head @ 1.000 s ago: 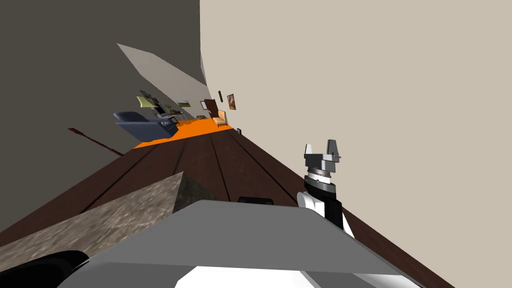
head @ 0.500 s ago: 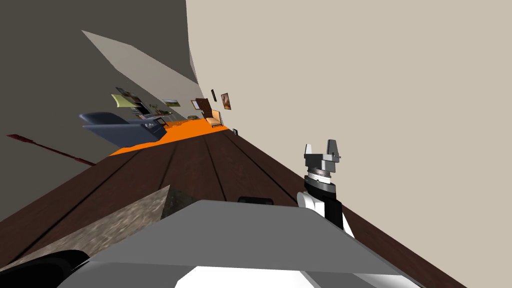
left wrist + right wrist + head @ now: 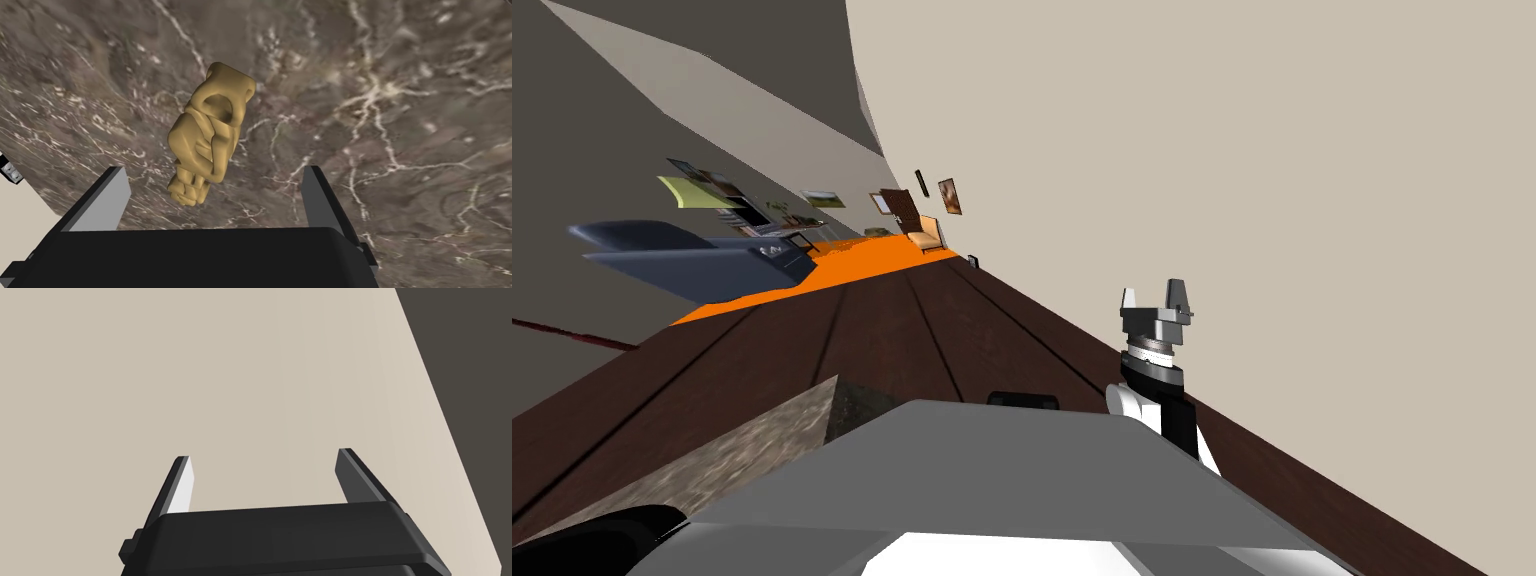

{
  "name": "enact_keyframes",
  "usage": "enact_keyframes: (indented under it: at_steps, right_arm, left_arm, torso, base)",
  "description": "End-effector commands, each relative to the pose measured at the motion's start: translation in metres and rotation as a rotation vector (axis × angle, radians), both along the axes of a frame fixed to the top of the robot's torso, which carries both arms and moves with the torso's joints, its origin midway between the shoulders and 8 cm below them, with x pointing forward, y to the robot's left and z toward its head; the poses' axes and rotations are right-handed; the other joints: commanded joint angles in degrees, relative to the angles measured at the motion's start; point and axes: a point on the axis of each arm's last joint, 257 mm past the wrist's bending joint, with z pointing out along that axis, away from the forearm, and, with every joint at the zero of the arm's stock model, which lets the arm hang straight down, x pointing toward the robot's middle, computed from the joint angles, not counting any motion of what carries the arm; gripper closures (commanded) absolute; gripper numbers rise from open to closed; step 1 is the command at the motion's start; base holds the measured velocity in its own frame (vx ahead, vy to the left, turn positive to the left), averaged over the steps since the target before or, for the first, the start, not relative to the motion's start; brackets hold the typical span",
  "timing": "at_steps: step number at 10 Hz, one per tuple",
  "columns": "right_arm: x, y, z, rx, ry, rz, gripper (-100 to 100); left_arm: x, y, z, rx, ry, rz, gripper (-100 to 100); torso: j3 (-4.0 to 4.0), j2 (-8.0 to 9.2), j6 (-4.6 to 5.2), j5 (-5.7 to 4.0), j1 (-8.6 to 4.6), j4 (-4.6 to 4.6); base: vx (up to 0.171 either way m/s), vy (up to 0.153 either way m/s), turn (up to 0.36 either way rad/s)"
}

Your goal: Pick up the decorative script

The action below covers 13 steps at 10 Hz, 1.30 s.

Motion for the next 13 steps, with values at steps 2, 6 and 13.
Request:
enact_keyframes:
  at_steps: [2,6,13]
  right_arm:
    - [0.000,0.000,0.000,0.000,0.000,0.000,0]
    - [0.000,0.000,0.000,0.000,0.000,0.000,0]
    - [0.000,0.000,0.000,0.000,0.000,0.000,0]
  left_arm:
    - [0.008,0.003,-0.006,0.002,0.003,0.019,-100]
    - [0.002,-0.002,-0.010,-0.015,0.031,0.114,-100]
    - [0.021,-0.002,-0.018,-0.008,0.032,0.205,-100]
  torso:
    - [-0.01,-0.04,-0.07,-0.01,-0.03,0.00]
    - [-0.06,-0.14,-0.10,0.02,0.09,-0.01]
    - [-0.01,-0.05,-0.07,0.10,0.09,0.01]
  base:
    - [-0.094,-0.014,-0.088]
    - [-0.109,-0.024,-0.181]
    - [-0.107,-0.025,-0.154]
